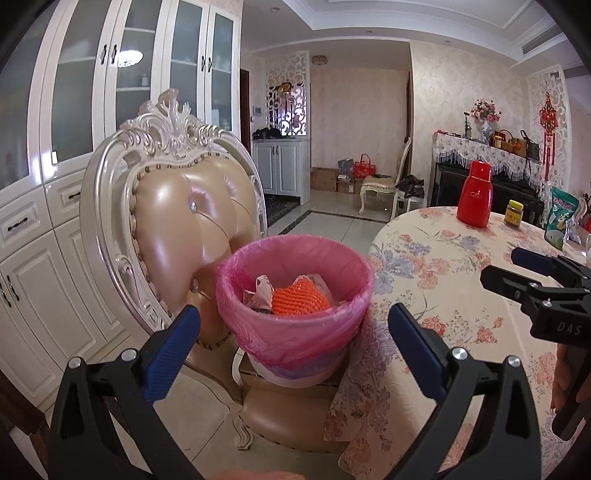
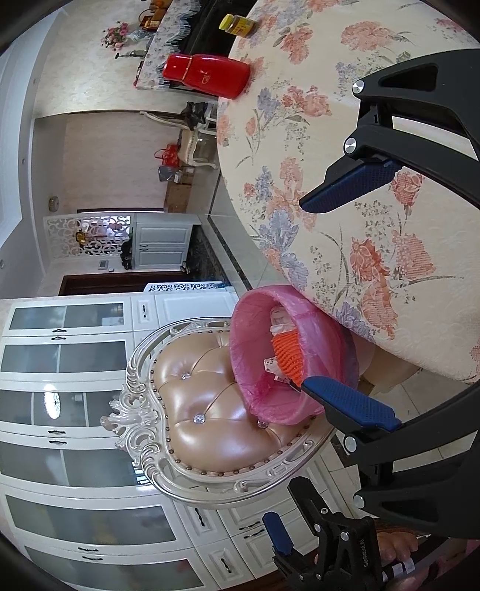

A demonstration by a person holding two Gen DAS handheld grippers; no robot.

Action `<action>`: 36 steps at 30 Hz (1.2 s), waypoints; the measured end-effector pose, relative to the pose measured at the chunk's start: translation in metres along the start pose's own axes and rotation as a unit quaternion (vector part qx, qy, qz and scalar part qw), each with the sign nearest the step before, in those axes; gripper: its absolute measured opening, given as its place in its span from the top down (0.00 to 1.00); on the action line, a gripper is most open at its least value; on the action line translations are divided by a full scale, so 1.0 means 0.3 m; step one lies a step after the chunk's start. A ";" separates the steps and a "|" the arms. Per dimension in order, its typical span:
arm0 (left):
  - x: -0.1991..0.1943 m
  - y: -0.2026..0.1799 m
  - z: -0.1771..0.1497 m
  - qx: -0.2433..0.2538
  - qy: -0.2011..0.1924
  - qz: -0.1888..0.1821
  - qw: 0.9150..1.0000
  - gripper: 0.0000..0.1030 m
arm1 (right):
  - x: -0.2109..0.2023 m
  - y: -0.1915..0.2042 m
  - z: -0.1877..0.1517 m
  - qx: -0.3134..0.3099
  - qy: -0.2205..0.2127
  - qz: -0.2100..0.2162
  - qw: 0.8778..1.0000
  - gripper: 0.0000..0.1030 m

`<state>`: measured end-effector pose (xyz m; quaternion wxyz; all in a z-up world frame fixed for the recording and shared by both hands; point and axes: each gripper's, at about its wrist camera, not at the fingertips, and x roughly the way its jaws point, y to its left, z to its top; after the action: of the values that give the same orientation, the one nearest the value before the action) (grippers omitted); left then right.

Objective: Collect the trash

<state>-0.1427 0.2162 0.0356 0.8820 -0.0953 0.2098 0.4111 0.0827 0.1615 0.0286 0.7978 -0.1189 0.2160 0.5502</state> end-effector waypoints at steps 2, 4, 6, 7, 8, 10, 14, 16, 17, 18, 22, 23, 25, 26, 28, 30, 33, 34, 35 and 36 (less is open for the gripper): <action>0.006 0.000 -0.001 -0.001 0.002 0.000 1.000 0.05 | 0.006 -0.002 -0.004 0.001 0.002 0.000 1.000 0.18; 0.009 0.002 -0.005 -0.001 0.003 0.000 1.000 0.05 | 0.010 -0.001 -0.008 0.000 0.004 0.000 1.000 0.18; 0.014 0.003 -0.007 0.000 0.004 0.003 1.000 0.05 | 0.013 0.002 -0.009 -0.001 0.006 0.000 1.000 0.18; 0.016 0.004 -0.007 -0.001 0.004 0.003 1.000 0.05 | 0.015 0.002 -0.011 -0.001 0.007 0.000 1.000 0.18; 0.018 0.005 -0.006 -0.001 0.005 0.003 1.000 0.05 | 0.015 0.002 -0.012 -0.001 0.007 0.000 1.000 0.18; 0.023 0.006 -0.009 -0.001 0.007 0.003 1.000 0.05 | 0.016 0.003 -0.015 0.000 0.008 0.000 1.000 0.18; 0.021 0.009 -0.012 0.000 0.007 0.006 1.000 0.05 | 0.017 0.004 -0.014 -0.001 0.008 0.000 1.000 0.18; 0.022 0.010 -0.014 0.000 0.007 0.006 1.000 0.05 | 0.016 0.005 -0.015 -0.002 0.008 0.001 1.000 0.18; 0.022 0.010 -0.015 0.000 0.007 0.006 1.000 0.05 | 0.015 0.006 -0.016 -0.003 0.008 0.002 1.000 0.18; 0.021 0.009 -0.015 0.000 0.007 0.007 1.000 0.05 | 0.015 0.006 -0.016 -0.003 0.008 0.002 1.000 0.18; 0.017 0.010 -0.020 0.002 0.007 0.006 1.000 0.05 | 0.014 0.008 -0.016 -0.004 0.007 0.003 1.000 0.18; 0.017 0.009 -0.020 0.003 0.007 0.006 1.000 0.05 | 0.014 0.008 -0.017 -0.004 0.007 0.003 1.000 0.18; 0.017 0.011 -0.021 0.003 0.006 0.008 1.000 0.05 | 0.014 0.008 -0.016 -0.004 0.008 0.003 1.000 0.18; 0.015 0.010 -0.021 0.004 0.006 0.008 1.000 0.05 | 0.014 0.009 -0.016 -0.004 0.008 0.003 1.000 0.18; 0.011 0.010 -0.021 0.003 0.006 0.009 1.000 0.05 | 0.014 0.009 -0.017 -0.003 0.008 0.003 1.000 0.18; 0.010 0.010 -0.022 0.003 0.005 0.009 1.000 0.05 | 0.014 0.009 -0.016 -0.004 0.008 0.003 1.000 0.18; 0.007 0.008 -0.020 0.005 0.006 0.009 1.000 0.05 | 0.014 0.008 -0.016 -0.004 0.007 0.003 1.000 0.18; 0.006 0.009 -0.019 0.005 0.006 0.010 1.000 0.05 | 0.015 0.010 -0.016 -0.004 0.008 0.004 1.000 0.18; 0.008 0.008 -0.018 0.005 0.006 0.010 1.000 0.05 | 0.014 0.011 -0.016 -0.004 0.007 0.003 1.000 0.18; 0.005 0.008 -0.018 0.004 0.005 0.009 1.000 0.05 | 0.015 0.010 -0.015 -0.004 0.007 0.003 1.000 0.18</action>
<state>-0.1454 0.2169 0.0300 0.8774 -0.0915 0.2168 0.4180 0.0802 0.1642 0.0226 0.7940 -0.1257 0.2198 0.5527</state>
